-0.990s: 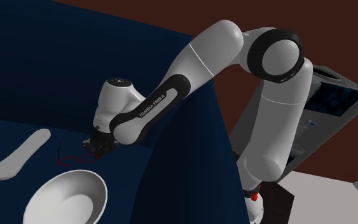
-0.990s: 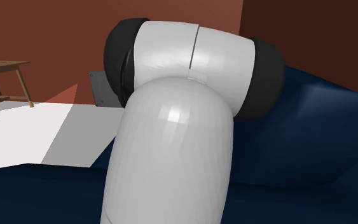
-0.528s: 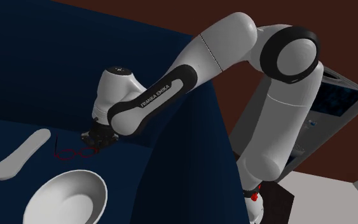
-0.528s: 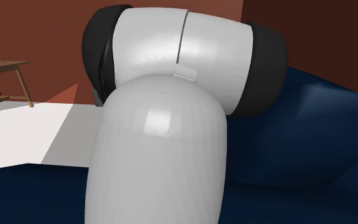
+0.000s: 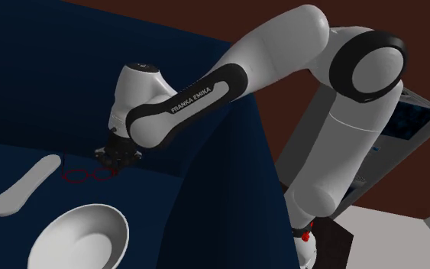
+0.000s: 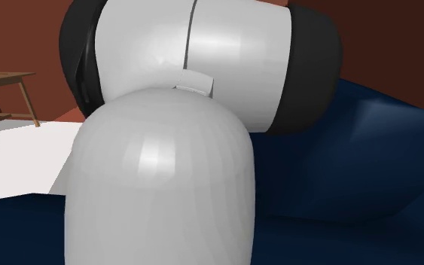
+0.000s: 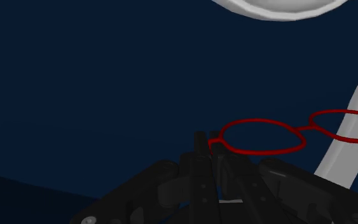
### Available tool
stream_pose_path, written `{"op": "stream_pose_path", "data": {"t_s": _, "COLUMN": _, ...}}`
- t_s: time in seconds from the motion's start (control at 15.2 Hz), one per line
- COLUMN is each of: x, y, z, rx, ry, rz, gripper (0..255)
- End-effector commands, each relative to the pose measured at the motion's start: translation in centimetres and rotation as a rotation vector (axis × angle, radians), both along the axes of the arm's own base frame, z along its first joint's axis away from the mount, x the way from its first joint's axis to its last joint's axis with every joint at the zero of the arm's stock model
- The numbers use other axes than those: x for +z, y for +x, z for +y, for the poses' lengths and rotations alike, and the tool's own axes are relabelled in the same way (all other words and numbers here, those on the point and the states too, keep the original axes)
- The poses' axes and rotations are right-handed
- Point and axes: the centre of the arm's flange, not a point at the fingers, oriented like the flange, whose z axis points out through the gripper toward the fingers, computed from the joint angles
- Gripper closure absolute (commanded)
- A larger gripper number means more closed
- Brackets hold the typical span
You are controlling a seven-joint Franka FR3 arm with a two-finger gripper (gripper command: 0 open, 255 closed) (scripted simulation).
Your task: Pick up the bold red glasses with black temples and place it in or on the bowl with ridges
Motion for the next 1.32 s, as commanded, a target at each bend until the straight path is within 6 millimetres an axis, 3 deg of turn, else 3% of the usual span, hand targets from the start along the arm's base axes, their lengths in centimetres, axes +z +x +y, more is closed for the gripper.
{"op": "stream_pose_path", "data": {"t_s": 0.0, "x": 1.1, "y": 0.0, "z": 0.1, "rx": 0.0, "ry": 0.0, "rz": 0.0, "gripper": 255}}
{"op": "stream_pose_path", "data": {"t_s": 0.79, "x": 7.1, "y": 0.0, "z": 0.1, "rx": 0.0, "ry": 0.0, "rz": 0.0, "gripper": 255}}
{"op": "stream_pose_path", "data": {"t_s": 1.25, "x": 6.9, "y": -8.3, "z": 4.2, "rx": 0.0, "ry": 0.0, "rz": 0.0, "gripper": 255}}
